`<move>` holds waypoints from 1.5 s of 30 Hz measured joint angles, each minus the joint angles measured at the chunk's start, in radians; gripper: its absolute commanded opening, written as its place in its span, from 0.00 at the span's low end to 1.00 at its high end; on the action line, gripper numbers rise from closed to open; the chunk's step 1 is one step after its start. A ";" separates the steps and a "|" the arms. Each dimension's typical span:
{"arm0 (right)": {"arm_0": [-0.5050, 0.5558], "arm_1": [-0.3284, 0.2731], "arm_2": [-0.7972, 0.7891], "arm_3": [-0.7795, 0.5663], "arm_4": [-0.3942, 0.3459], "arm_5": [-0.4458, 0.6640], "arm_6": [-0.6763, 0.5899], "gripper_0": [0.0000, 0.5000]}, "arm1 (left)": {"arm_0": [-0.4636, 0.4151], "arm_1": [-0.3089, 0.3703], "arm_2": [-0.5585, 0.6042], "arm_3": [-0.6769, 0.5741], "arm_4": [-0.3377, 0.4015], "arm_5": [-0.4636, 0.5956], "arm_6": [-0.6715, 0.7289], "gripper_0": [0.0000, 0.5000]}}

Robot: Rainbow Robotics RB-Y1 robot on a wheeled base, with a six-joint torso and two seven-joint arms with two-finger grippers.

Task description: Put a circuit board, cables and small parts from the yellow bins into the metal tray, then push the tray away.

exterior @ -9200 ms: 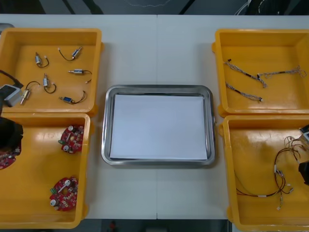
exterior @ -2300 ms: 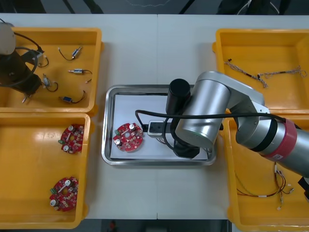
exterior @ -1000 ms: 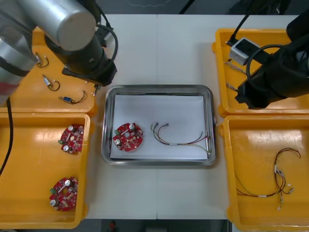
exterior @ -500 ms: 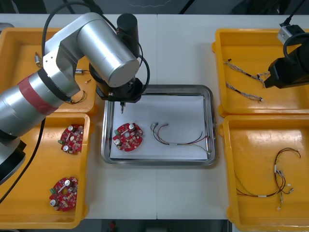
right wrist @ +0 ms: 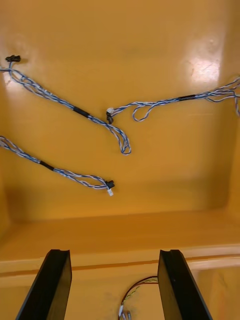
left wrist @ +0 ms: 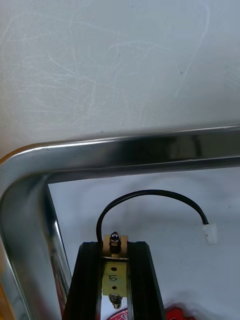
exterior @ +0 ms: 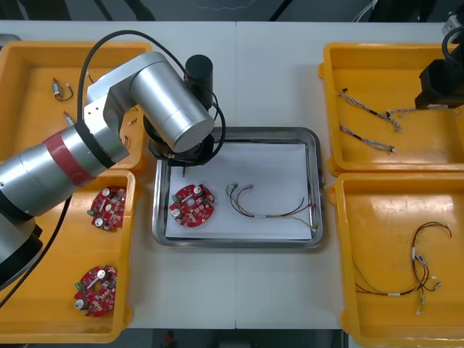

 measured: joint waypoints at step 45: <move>-0.281 0.043 -0.183 0.636 0.332 -0.203 -0.761 1.00 | 0.003 0.215 0.542 -0.148 0.166 0.321 -0.254 1.00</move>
